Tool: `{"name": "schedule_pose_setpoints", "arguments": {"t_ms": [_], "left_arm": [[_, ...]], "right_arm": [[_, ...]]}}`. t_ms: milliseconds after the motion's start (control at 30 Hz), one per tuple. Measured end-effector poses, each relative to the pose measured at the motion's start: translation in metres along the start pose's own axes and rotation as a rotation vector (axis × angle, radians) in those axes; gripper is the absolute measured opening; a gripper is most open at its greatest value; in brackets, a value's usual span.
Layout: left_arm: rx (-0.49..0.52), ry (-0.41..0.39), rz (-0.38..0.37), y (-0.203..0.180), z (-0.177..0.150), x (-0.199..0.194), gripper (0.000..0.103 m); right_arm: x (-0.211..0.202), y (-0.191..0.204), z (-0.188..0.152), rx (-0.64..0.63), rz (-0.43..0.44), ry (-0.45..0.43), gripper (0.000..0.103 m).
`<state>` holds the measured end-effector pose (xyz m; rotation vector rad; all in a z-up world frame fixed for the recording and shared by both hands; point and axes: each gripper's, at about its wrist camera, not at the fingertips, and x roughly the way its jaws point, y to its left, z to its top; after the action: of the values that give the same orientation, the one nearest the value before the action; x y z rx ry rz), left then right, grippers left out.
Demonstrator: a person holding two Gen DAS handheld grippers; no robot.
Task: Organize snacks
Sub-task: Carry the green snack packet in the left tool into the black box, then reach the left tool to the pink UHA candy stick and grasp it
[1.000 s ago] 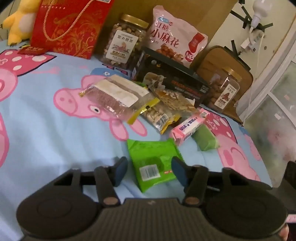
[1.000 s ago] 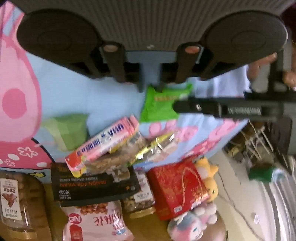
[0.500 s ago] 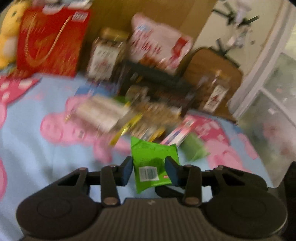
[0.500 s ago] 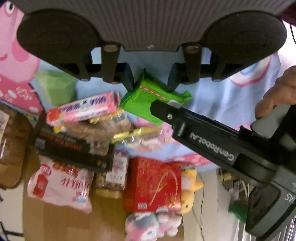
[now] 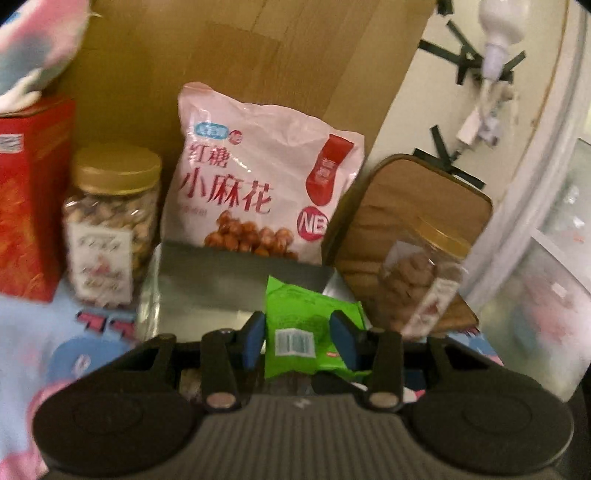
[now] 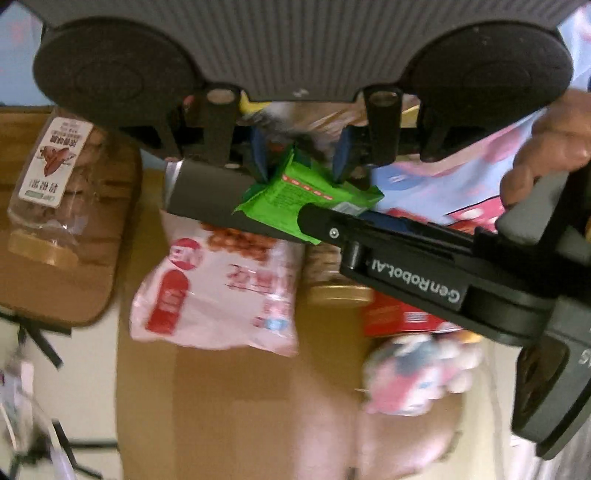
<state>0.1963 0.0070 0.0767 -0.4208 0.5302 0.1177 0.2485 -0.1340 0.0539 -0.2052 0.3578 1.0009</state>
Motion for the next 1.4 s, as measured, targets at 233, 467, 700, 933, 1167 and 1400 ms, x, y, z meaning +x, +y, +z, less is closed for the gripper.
{"name": "schedule_pose_setpoints", "arguments": {"t_ms": [233,467,700,933,1167,1400], "left_arm": [[0.006,0.029,0.055,0.005,0.008,0.028,0.042],[-0.077,-0.075,-0.069,0.044,-0.031,-0.056,0.042],[-0.137,-0.063,0.025,0.089,-0.079,-0.116,0.042],[-0.207,-0.038,0.044,0.119,-0.113,-0.147,0.042],[-0.25,-0.02,0.0,0.114,-0.146,-0.161,0.048],[-0.155,0.035,-0.111,0.082,-0.171,-0.157,0.057]], "right_arm": [[0.004,-0.024,-0.013,0.048,-0.084,0.022,0.046],[-0.038,-0.049,-0.047,0.275,0.062,0.05,0.045],[-0.023,-0.044,-0.08,0.508,0.167,0.211,0.036],[-0.065,0.005,-0.09,0.475,0.232,0.207,0.037],[-0.105,0.016,-0.099,0.456,0.135,0.155,0.038],[-0.122,0.004,-0.119,0.533,0.114,0.156,0.038]]}}
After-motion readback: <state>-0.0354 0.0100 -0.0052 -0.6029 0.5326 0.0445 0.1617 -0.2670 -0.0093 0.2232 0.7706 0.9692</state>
